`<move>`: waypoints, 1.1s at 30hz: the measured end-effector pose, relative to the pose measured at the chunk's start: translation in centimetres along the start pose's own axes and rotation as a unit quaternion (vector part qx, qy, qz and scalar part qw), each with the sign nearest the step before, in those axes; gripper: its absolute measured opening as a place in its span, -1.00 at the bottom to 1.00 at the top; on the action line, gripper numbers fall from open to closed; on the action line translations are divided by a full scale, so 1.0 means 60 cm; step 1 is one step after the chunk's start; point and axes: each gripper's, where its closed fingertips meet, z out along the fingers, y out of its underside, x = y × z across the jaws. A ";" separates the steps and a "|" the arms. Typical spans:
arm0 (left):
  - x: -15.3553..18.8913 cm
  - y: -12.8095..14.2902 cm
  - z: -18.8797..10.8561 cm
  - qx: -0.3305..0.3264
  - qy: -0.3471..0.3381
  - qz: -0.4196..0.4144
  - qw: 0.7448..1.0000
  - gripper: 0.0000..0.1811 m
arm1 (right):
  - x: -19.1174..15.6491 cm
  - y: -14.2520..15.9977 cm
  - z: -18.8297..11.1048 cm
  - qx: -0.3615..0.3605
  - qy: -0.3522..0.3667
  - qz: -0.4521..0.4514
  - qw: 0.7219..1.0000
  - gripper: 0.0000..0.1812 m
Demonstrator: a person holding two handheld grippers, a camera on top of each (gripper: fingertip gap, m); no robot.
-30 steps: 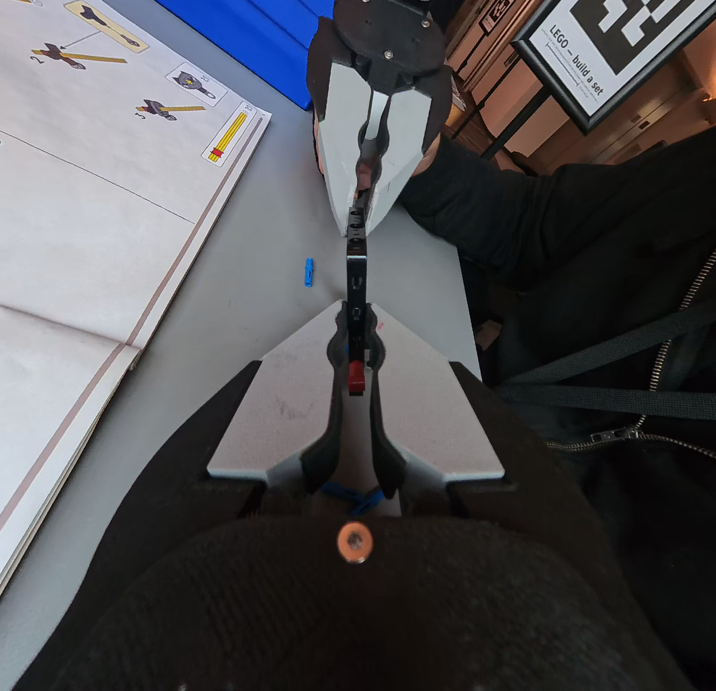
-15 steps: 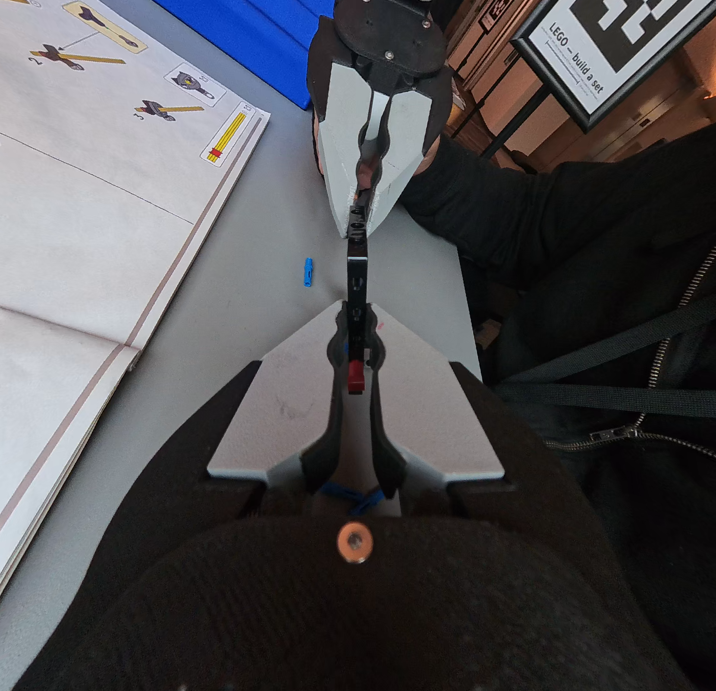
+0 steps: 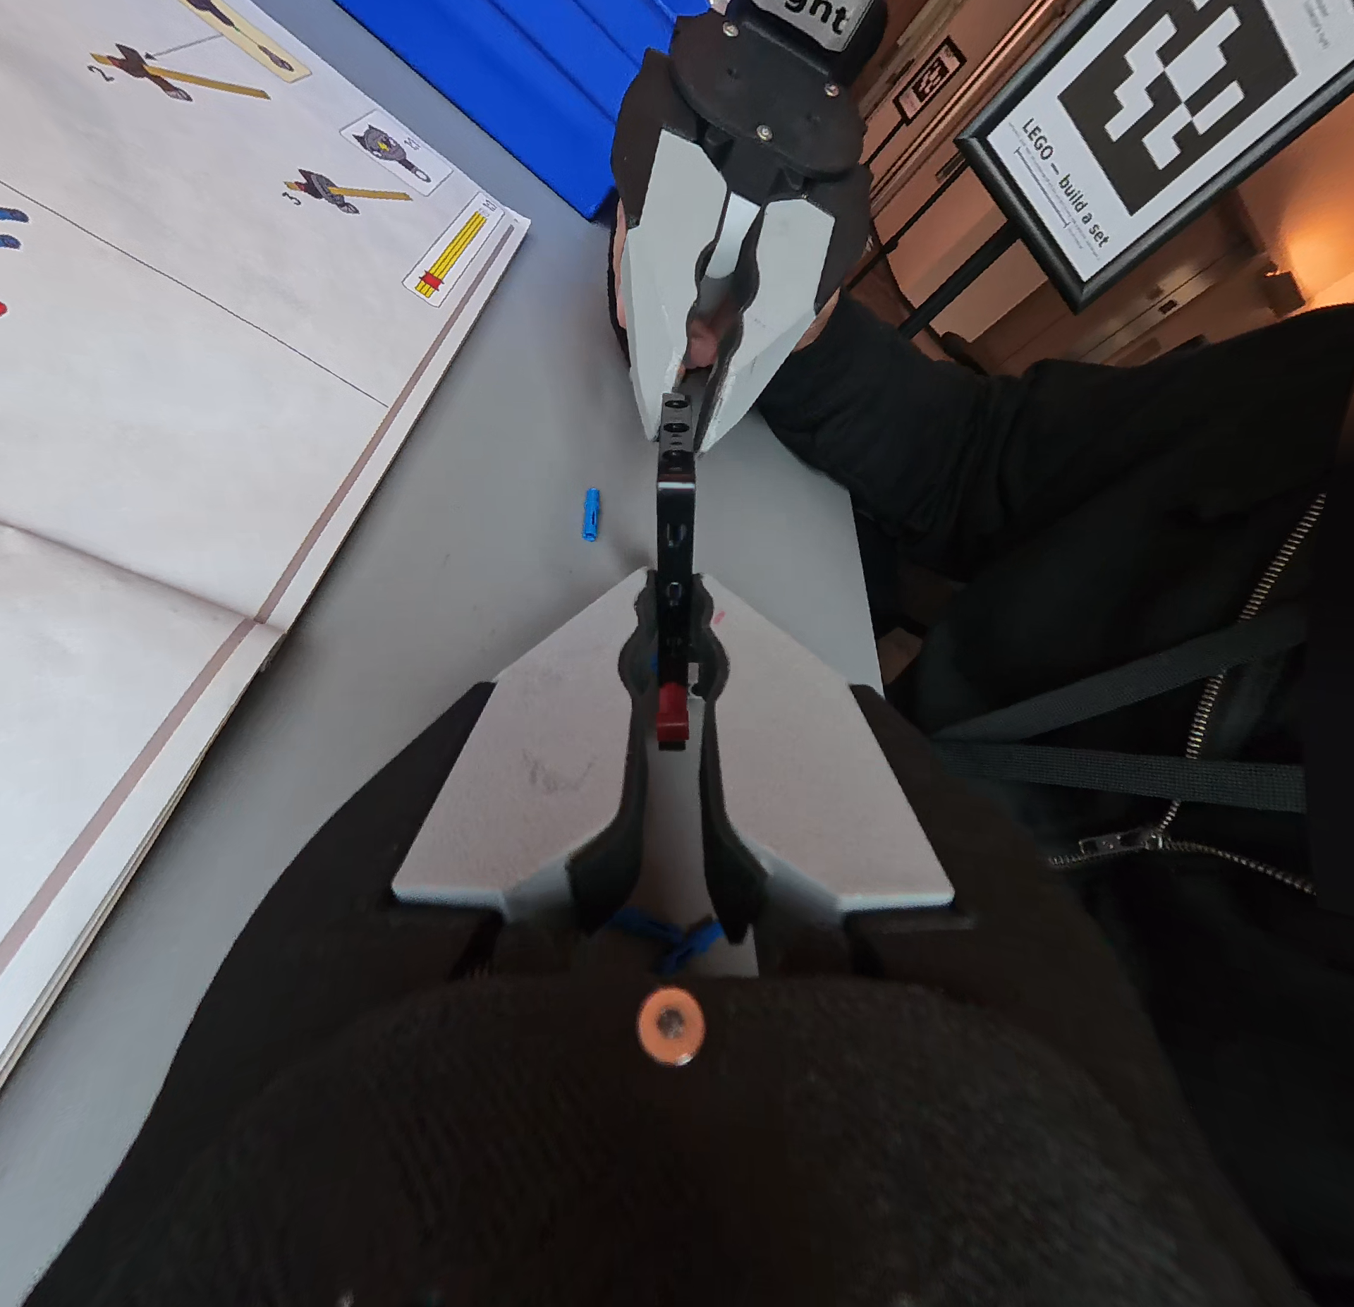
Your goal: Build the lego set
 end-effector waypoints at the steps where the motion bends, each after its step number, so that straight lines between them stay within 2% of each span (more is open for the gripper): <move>1: 0.000 0.000 0.000 0.000 0.000 0.000 1.000 -0.94 | 0.001 0.000 -0.001 0.000 0.001 0.000 1.000 -0.93; 4: 0.006 0.000 0.001 0.001 0.016 -0.007 1.000 -0.94 | 0.003 -0.001 -0.001 0.003 0.004 0.002 1.000 -0.93; 7: 0.024 -0.010 -0.004 0.028 0.072 -0.038 0.996 -0.94 | -0.004 -0.007 -0.002 0.010 -0.003 -0.002 1.000 -0.93; 9: 0.024 -0.014 -0.007 0.036 0.084 -0.051 0.995 -0.94 | -0.008 -0.013 -0.004 0.016 -0.002 -0.011 1.000 -0.93; 27: 0.028 -0.009 0.000 0.022 0.072 -0.024 0.997 -0.94 | -0.019 -0.021 -0.005 0.028 -0.009 -0.020 0.999 -0.93; 33: 0.029 -0.010 0.000 0.020 0.046 0.020 0.999 -0.94 | -0.027 -0.031 -0.016 0.044 -0.015 -0.039 0.998 -0.90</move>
